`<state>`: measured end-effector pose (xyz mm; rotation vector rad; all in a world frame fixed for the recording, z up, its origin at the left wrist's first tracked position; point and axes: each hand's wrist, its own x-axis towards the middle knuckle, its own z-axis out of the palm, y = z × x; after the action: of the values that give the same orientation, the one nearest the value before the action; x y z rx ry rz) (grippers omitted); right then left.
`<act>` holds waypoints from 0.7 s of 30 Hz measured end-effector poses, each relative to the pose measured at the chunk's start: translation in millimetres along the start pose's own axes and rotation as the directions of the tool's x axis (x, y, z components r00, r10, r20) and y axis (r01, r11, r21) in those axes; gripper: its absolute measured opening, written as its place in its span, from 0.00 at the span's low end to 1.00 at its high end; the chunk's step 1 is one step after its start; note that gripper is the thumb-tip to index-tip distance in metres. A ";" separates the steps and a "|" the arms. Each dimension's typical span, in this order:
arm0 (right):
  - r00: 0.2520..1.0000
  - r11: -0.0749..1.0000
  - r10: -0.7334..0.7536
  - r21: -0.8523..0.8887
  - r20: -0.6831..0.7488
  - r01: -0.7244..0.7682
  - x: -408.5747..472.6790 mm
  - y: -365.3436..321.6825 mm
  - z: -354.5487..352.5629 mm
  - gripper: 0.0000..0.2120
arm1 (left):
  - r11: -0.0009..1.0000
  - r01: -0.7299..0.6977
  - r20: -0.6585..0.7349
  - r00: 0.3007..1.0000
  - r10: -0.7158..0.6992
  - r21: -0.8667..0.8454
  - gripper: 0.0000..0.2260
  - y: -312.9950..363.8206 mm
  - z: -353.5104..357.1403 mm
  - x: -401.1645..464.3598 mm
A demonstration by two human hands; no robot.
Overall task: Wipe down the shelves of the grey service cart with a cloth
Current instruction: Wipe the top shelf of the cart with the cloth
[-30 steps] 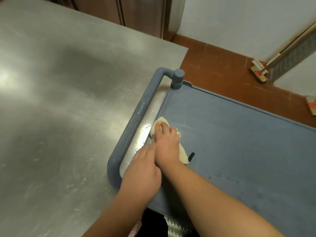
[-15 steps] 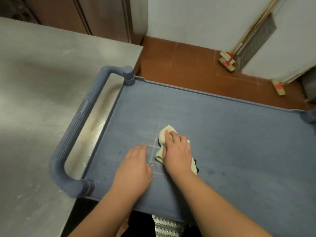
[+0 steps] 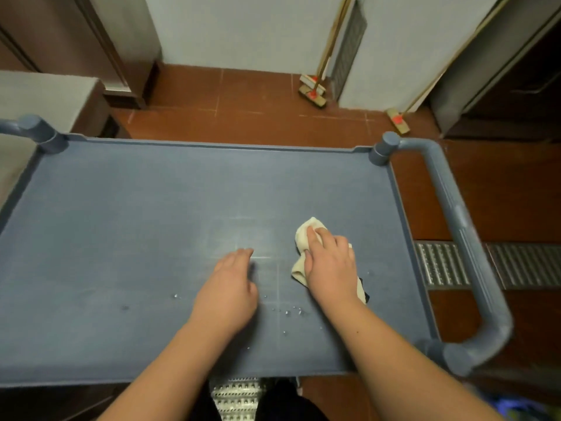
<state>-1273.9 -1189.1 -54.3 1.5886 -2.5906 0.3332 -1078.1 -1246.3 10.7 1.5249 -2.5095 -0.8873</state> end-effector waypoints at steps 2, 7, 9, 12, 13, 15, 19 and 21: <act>0.999 0.999 0.029 -0.017 0.012 -0.029 -4.0 36.2 -9.2 0.23 | 1.000 -0.021 0.019 1.000 0.021 0.010 0.26 23.6 16.3 4.8; 0.985 0.983 0.172 -0.064 0.021 -0.170 -16.5 113.4 -31.4 0.24 | 0.995 -0.098 0.077 0.992 0.095 0.034 0.27 74.2 42.9 15.0; 0.971 0.969 0.237 -0.076 0.029 -0.234 -20.3 127.5 -37.4 0.23 | 0.991 -0.126 0.090 0.988 0.121 0.045 0.26 87.0 48.0 17.6; 0.958 0.956 0.286 -0.070 0.018 -0.284 -25.4 125.8 -38.8 0.23 | 0.988 -0.145 0.095 0.986 0.140 0.054 0.27 94.1 50.8 17.0; 0.957 0.956 0.290 -0.053 0.014 -0.289 -26.0 124.8 -38.5 0.23 | 0.987 -0.150 0.092 0.985 0.145 0.050 0.27 93.7 49.6 16.1; 0.957 0.956 0.291 -0.027 0.014 -0.291 -26.7 124.4 -37.5 0.22 | 0.988 -0.147 0.083 0.986 0.143 0.046 0.27 87.4 43.7 13.1; 0.945 0.945 0.326 -0.033 0.029 -0.325 -23.2 107.0 -33.2 0.20 | 0.992 -0.118 0.063 0.991 0.114 0.052 0.26 49.0 25.9 2.1; 0.947 0.947 0.319 -0.055 0.043 -0.317 -21.4 84.1 -28.9 0.20 | 0.996 -0.078 0.051 0.996 0.076 0.034 0.26 24.2 17.3 -6.5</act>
<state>-1340.1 -1127.0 -41.9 1.1748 -2.8714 0.2510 -1100.0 -1225.1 10.1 1.4223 -2.6134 -0.8842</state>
